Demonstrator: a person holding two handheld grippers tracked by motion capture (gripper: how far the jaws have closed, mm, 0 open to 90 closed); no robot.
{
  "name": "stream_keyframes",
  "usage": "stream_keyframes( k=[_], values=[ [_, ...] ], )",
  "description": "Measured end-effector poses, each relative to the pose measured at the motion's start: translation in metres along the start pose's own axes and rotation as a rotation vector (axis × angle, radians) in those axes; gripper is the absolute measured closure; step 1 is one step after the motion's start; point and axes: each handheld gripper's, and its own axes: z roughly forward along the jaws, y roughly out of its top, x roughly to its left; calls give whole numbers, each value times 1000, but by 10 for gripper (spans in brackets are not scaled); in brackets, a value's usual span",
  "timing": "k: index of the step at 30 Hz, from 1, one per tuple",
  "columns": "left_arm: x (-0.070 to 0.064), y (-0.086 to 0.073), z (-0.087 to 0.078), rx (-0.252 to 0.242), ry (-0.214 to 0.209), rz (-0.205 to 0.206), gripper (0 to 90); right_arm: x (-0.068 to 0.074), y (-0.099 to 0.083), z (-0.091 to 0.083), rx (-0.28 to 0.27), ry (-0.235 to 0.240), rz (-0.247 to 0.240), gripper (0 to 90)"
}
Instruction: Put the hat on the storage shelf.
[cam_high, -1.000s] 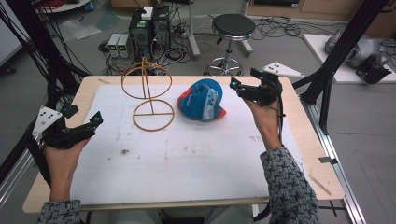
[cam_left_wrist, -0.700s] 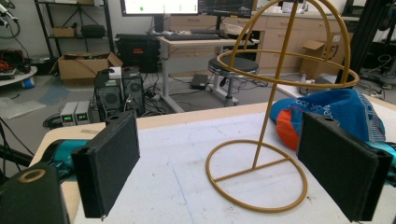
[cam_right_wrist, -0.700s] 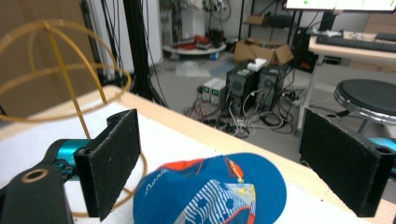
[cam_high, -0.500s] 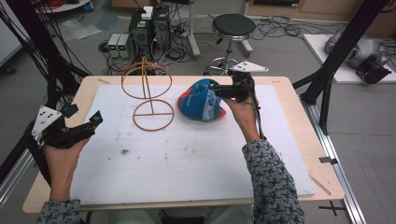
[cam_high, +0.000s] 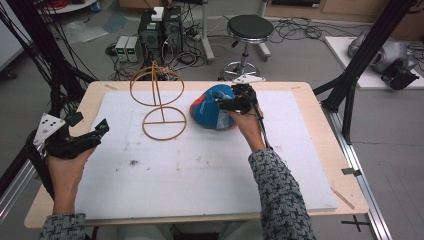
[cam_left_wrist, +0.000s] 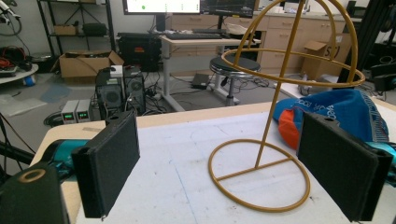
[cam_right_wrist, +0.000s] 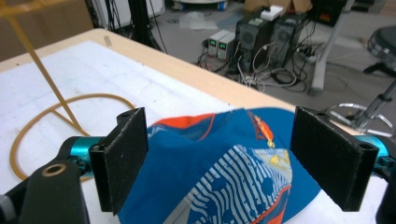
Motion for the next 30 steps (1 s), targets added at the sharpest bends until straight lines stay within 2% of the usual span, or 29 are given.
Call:
stream_keyframes(
  k=[3,12,13,17,19,20,22,23,24,29,30],
  values=[
    [0,0,0,0,5,0,136,-5,-7,10,29,-3,24,201],
    [0,-2,2,5,5,-4,136,-9,-13,22,54,-11,11,276],
    [0,-2,2,6,4,-3,136,-9,-15,24,61,-4,9,318],
    [0,-2,2,6,4,-2,136,-9,-16,26,71,2,4,379],
    [1,-2,2,5,5,-5,136,-7,-15,26,66,-1,-18,456],
    [1,-2,2,4,6,-6,136,-7,-15,26,66,-1,-18,456],
    [1,-1,2,4,5,-5,137,-6,-14,26,57,2,-21,537],
    [1,-1,1,4,6,-5,137,-6,-14,26,57,2,-21,537],
    [1,-1,1,4,6,-4,137,-7,-14,26,49,2,-17,599],
    [1,-1,2,6,5,-5,137,-7,-14,26,58,-1,-27,689],
    [1,-2,2,6,6,-5,138,-7,-14,26,61,0,-35,749]
  ],
)
